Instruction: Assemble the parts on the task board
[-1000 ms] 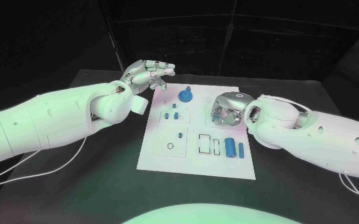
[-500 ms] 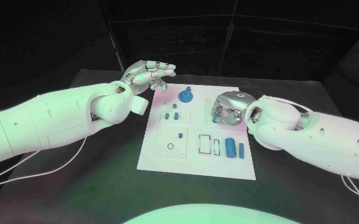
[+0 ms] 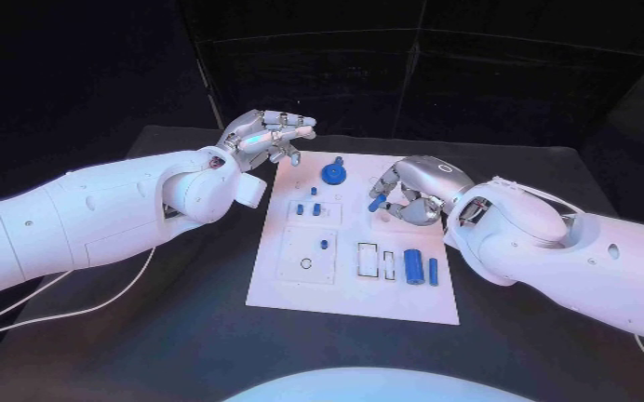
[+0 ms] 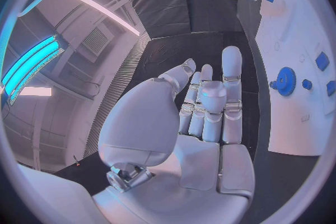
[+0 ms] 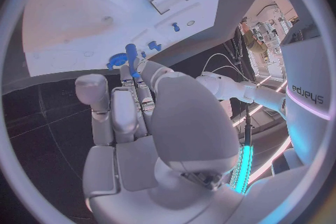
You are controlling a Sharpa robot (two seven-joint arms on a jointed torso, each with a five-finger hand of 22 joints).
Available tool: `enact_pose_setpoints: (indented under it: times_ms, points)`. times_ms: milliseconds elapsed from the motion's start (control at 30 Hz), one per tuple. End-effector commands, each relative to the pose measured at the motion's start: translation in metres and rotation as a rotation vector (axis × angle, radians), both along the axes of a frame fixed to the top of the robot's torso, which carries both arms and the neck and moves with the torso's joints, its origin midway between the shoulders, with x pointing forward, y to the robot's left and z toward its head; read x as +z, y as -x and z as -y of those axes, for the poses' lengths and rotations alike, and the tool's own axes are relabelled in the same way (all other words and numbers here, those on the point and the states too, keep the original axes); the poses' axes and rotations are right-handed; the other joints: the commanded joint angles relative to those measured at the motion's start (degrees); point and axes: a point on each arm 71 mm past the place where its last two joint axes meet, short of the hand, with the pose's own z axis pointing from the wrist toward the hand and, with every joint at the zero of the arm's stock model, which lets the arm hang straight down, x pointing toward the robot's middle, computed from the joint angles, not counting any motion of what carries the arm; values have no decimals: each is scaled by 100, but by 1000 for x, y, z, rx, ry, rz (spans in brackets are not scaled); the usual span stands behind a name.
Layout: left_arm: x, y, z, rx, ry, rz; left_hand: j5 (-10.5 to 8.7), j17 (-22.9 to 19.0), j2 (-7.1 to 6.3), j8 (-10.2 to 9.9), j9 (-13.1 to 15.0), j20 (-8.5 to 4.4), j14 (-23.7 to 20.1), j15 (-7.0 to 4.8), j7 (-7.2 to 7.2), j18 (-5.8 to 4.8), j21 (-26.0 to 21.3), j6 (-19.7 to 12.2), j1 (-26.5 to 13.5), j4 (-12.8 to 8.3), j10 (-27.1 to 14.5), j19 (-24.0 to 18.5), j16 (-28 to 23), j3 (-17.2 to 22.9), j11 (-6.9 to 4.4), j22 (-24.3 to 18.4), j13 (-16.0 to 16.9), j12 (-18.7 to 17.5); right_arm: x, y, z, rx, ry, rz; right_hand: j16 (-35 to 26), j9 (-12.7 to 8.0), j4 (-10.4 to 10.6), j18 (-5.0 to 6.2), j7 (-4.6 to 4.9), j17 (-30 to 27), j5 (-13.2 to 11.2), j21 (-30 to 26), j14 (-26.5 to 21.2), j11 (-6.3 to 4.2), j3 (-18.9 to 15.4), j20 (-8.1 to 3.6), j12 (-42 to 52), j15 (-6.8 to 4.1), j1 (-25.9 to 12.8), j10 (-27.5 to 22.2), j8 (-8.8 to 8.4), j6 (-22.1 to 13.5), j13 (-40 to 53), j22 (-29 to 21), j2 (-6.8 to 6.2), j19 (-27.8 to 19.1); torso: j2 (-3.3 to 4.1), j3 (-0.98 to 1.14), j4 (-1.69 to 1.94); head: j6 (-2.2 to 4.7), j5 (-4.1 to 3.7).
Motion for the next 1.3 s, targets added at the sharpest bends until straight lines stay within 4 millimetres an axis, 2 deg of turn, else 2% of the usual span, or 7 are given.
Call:
enact_pose_setpoints:
  times_ms: [33,300,567,767,867,1067,1300]
  points:
    - [1,0,2,-18,8,6,32,-6,0,28,-1,32,-22,4,-6,81,-19,-35,21,-29,-49,-2,19,-1,9,-2,8,29,8,8,-15,51,-101,-6,39,-8,-8,-22,18,5,27,30,134,-140,42,-1,-42,-3,-34,172,-27,9,8,10,-46,43,13,9,0,-2,11]
    - [2,0,3,-18,8,7,35,-3,-8,30,-1,33,-22,6,-4,80,-19,-37,13,-27,-52,-2,22,-6,11,-2,9,34,6,17,-63,173,-126,-63,33,-11,-13,-18,27,-12,36,24,130,-131,60,5,-68,4,-92,168,-43,-2,7,-9,-65,27,28,-5,25,-66,46]
    - [2,0,3,-19,9,8,36,6,-11,31,-1,34,-19,7,-3,80,-19,-39,8,-26,-53,-1,28,-8,12,-1,9,36,-17,26,-91,257,-84,-124,34,-14,-38,-14,33,-20,109,22,126,-125,47,13,-107,13,-181,165,-67,-23,9,-19,-120,6,7,-4,1,-173,134]
    - [2,0,4,-22,10,9,36,6,-11,31,-1,34,-19,7,-3,80,-19,-39,8,-26,-53,-1,28,-8,12,-1,9,36,-34,32,-102,302,-27,-147,35,-14,-40,-13,34,-19,113,19,126,-125,44,13,-109,13,-186,166,-69,-23,9,-25,-124,2,8,-2,9,-180,153]
    - [2,0,5,-22,10,8,36,6,-11,31,-1,34,-19,7,-3,80,-19,-39,8,-26,-53,-1,28,-8,12,-1,9,36,-41,35,-107,323,7,-137,37,-14,-40,-14,34,-15,114,23,127,-125,44,13,-110,13,-187,166,-69,-23,9,-17,-123,6,-3,3,0,-191,170]
    - [2,-1,6,-23,10,8,36,6,-11,31,-1,34,-19,7,-3,80,-19,-39,8,-26,-53,-1,28,-8,12,-1,9,36,-49,36,-113,341,40,-131,39,-13,-41,-14,33,-13,121,23,127,-125,48,13,-113,14,-192,168,-68,-20,10,-18,-115,4,0,10,2,-186,197]
    - [1,-1,8,-27,11,7,36,6,-11,31,-1,34,-19,7,-3,80,-19,-39,8,-26,-53,-1,28,-8,12,-1,9,36,-54,36,-116,344,60,-133,38,-12,-40,-13,33,-14,123,21,127,-125,49,13,-114,14,-195,169,-68,-19,10,-21,-112,2,8,5,5,-177,226]
